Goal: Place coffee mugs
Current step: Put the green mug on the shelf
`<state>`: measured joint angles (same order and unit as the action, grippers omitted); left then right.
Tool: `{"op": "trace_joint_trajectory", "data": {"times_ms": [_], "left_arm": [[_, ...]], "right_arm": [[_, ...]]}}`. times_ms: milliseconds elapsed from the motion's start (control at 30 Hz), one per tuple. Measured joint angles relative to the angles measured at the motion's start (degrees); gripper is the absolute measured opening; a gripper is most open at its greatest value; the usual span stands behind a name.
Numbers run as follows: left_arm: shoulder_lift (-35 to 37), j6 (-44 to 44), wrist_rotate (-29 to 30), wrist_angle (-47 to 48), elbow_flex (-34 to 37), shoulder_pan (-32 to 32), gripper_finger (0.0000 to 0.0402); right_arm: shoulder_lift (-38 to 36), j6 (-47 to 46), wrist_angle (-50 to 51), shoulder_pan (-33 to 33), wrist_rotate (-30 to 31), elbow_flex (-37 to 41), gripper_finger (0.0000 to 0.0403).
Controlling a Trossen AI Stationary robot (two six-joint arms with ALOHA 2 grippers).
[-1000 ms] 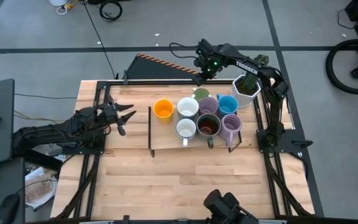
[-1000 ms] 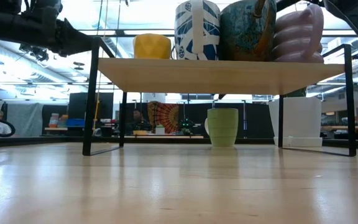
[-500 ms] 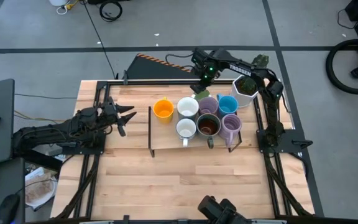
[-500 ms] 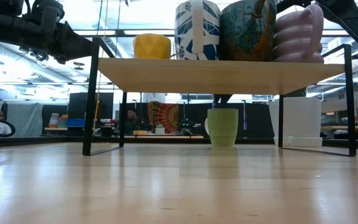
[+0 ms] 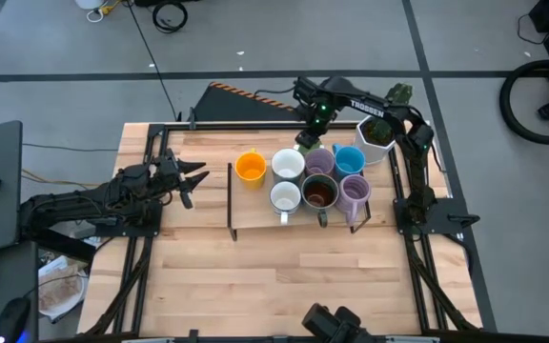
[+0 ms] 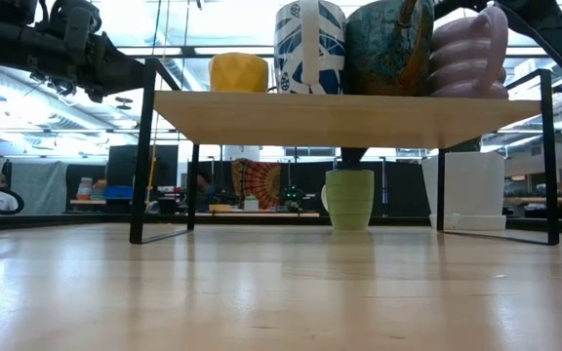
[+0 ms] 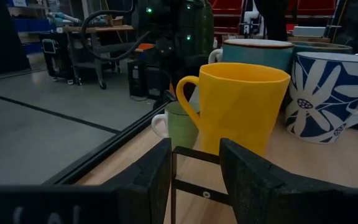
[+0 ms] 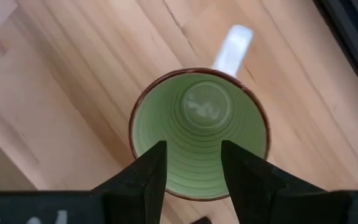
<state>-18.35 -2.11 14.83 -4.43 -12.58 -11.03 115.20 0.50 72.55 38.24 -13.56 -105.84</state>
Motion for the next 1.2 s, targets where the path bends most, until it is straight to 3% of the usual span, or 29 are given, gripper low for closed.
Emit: {"op": "trace_joint_trajectory", "data": {"times_ms": [500,800,1200], "left_arm": [[0.0,0.2,0.0,0.0,0.0,0.0,0.0142],[0.0,0.2,0.0,0.0,0.0,0.0,0.0142],[0.0,0.2,0.0,0.0,0.0,0.0,0.0142]], "right_arm": [[0.0,0.7,-0.5,-1.7,3.1,0.0,0.0158],[0.0,-4.2,-3.1,-0.9,7.6,0.0,0.0158],[0.0,-14.2,-5.5,3.6,8.1,0.4,0.0158]]}}
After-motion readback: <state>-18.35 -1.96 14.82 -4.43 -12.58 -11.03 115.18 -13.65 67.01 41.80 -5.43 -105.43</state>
